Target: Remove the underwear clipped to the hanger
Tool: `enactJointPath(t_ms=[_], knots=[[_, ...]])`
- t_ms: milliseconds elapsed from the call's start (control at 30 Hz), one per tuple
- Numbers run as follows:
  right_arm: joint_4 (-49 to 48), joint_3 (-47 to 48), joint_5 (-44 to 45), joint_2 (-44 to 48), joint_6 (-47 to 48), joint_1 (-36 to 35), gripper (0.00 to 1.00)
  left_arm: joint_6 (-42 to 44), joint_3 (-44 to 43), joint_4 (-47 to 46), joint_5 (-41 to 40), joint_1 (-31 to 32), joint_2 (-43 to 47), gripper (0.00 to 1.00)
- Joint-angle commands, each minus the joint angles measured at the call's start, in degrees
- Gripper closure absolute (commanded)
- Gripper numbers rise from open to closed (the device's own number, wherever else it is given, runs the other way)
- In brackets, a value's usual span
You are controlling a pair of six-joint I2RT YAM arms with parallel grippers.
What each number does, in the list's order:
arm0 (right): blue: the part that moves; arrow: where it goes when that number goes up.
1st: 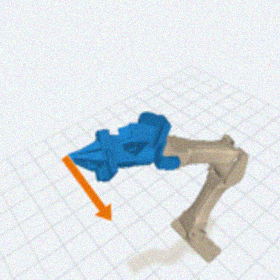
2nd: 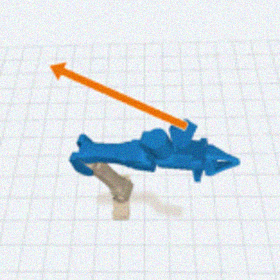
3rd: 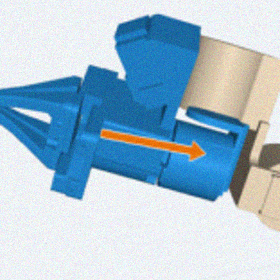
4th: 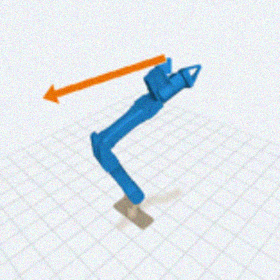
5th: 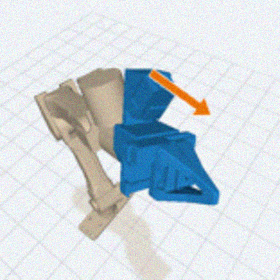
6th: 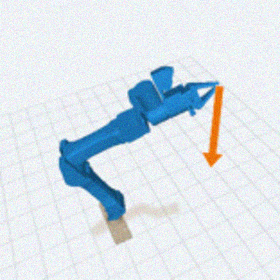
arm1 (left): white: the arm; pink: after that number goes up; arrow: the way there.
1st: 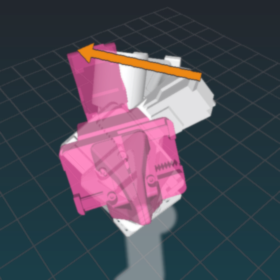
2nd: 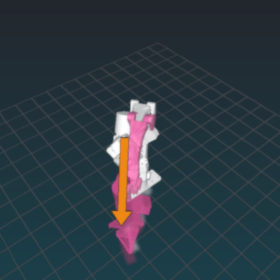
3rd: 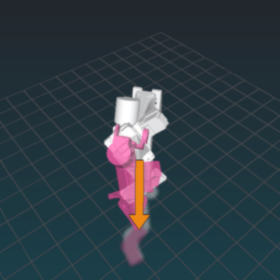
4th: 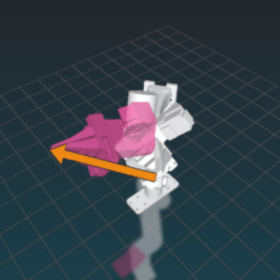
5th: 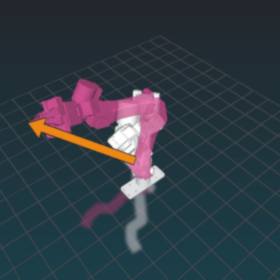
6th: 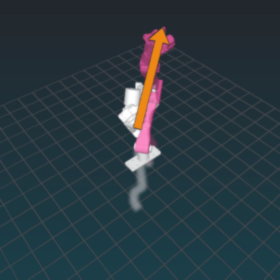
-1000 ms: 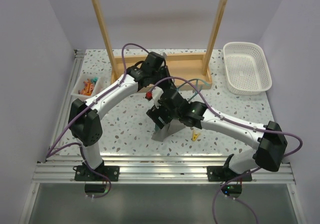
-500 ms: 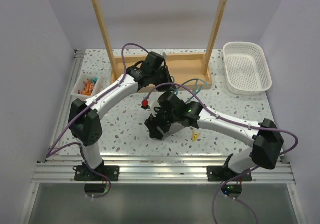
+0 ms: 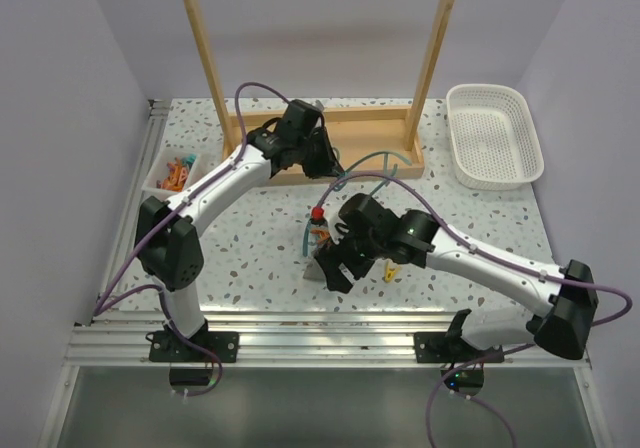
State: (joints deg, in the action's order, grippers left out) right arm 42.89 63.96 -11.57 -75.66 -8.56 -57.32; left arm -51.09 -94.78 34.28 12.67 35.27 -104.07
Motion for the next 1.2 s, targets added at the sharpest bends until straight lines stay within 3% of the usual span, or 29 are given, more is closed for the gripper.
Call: enactJointPath(t_ms=[0, 167, 400, 667, 1000, 1167], knots=[[0.3, -1.8, 2.6, 7.8, -7.2, 0.0, 0.19, 3.4, -4.3, 3.4, -7.3, 0.0, 2.4, 1.00], [-6.4, -4.4, 9.1, 14.7, -25.7, 0.0, 0.12, 4.2, -3.7, 6.4, -23.5, 2.7, 5.8, 1.00], [-13.0, -10.9, 9.7, 14.9, -48.9, -0.1, 0.11, -2.0, -4.4, 11.6, -43.0, 12.1, 8.8, 1.00], [-36.6, -27.6, 13.5, 25.6, -75.9, 0.0, 0.07, -9.2, 0.8, 12.5, -55.6, 18.0, 15.0, 1.00], [-48.5, -32.9, 14.1, 24.2, -87.2, 0.0, 0.01, -11.5, 0.5, 13.0, -63.0, 25.5, 14.3, 1.00], [-41.4, -29.6, 18.1, 24.2, -89.2, 0.0, 0.01, -12.5, -0.8, 14.6, -65.1, 27.3, 13.4, 1.00]])
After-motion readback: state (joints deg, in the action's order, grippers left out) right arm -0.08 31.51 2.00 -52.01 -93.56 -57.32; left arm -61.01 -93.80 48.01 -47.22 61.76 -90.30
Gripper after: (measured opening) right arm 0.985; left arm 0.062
